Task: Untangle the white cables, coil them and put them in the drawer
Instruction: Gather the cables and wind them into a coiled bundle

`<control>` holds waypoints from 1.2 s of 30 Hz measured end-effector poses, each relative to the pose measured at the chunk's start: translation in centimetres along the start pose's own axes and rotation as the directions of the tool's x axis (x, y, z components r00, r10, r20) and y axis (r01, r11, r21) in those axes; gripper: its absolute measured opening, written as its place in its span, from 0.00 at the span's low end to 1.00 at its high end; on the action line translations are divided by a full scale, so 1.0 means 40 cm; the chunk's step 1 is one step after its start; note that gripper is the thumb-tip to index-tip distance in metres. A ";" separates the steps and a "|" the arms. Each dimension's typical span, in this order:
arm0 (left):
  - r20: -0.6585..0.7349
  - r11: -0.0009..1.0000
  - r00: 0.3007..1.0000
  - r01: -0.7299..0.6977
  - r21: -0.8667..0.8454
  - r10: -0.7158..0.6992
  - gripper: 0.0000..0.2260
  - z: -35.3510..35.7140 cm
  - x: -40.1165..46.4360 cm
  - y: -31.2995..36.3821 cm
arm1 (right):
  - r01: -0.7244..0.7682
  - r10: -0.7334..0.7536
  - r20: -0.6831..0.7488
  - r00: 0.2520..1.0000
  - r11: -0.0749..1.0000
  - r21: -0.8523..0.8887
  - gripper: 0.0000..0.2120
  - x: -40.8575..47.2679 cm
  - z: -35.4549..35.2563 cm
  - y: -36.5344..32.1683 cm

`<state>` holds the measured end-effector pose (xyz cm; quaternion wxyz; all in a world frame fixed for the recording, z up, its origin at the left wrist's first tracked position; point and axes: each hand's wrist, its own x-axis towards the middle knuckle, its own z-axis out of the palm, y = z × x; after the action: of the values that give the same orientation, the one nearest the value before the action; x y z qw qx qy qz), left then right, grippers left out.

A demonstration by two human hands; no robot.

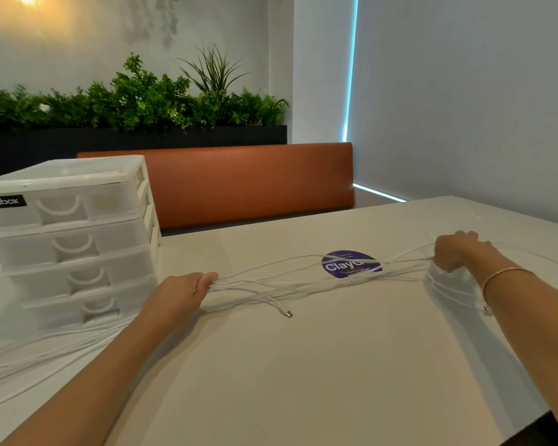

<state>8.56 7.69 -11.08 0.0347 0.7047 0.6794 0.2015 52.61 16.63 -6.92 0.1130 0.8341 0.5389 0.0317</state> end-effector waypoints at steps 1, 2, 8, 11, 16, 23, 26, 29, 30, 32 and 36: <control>-0.002 1.000 1.000 0.002 0.002 -0.002 0.18 -0.002 -0.001 -0.001 | 0.025 -0.024 0.029 0.999 0.999 -0.027 0.21 -0.008 -0.008 -0.019; -0.006 1.000 1.000 -0.003 0.001 0.003 0.17 -0.002 -0.001 -0.001 | 0.068 -0.066 0.035 0.997 0.997 -0.042 0.21 -0.018 -0.017 -0.045; 0.001 0.999 1.000 -0.027 -0.018 0.027 0.19 0.005 0.005 0.002 | 0.679 -0.576 -0.367 0.730 0.673 0.294 0.16 -0.250 -0.081 -0.338; -0.022 0.998 0.998 -0.055 -0.035 0.054 0.17 0.002 0.002 0.020 | 0.811 -0.704 -0.418 0.575 0.423 0.404 0.17 -0.401 -0.098 -0.489; -0.022 0.998 0.999 -0.047 -0.034 0.046 0.19 -0.011 -0.010 0.041 | 0.695 -0.643 -0.315 0.698 0.504 0.512 0.32 -0.477 -0.078 -0.617; 0.127 0.996 0.989 -0.082 0.041 0.076 0.24 -0.051 -0.061 -0.006 | 0.649 -0.489 -0.477 0.730 0.715 0.260 0.27 -0.431 -0.059 -0.586; 0.167 0.990 0.983 -0.091 0.105 0.073 0.21 -0.092 -0.105 -0.060 | 0.599 -0.440 -0.479 0.760 0.760 0.253 0.23 -0.407 -0.048 -0.559; 0.177 0.979 0.982 -0.092 0.184 0.060 0.23 -0.130 -0.140 -0.105 | 0.611 -0.452 -0.499 0.739 0.762 0.214 0.22 -0.417 -0.051 -0.576; 0.175 0.977 0.983 -0.083 0.198 0.049 0.22 -0.144 -0.153 -0.126 | 0.605 -0.446 -0.508 0.737 0.771 0.201 0.22 -0.417 -0.051 -0.578; 0.182 0.976 0.983 -0.058 0.209 0.020 0.20 -0.176 -0.181 -0.174 | 0.571 -0.418 -0.514 0.749 0.801 0.181 0.22 -0.413 -0.050 -0.569; 0.230 0.987 0.973 -0.010 0.159 -0.027 0.16 -0.233 -0.238 -0.260 | 0.518 -0.385 -0.497 0.778 0.840 0.160 0.22 -0.397 -0.035 -0.535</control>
<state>-4.30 -2.89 -8.13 0.0582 0.7210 0.6877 0.0629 26.65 10.88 -9.24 -0.1316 0.6556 0.7347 0.1145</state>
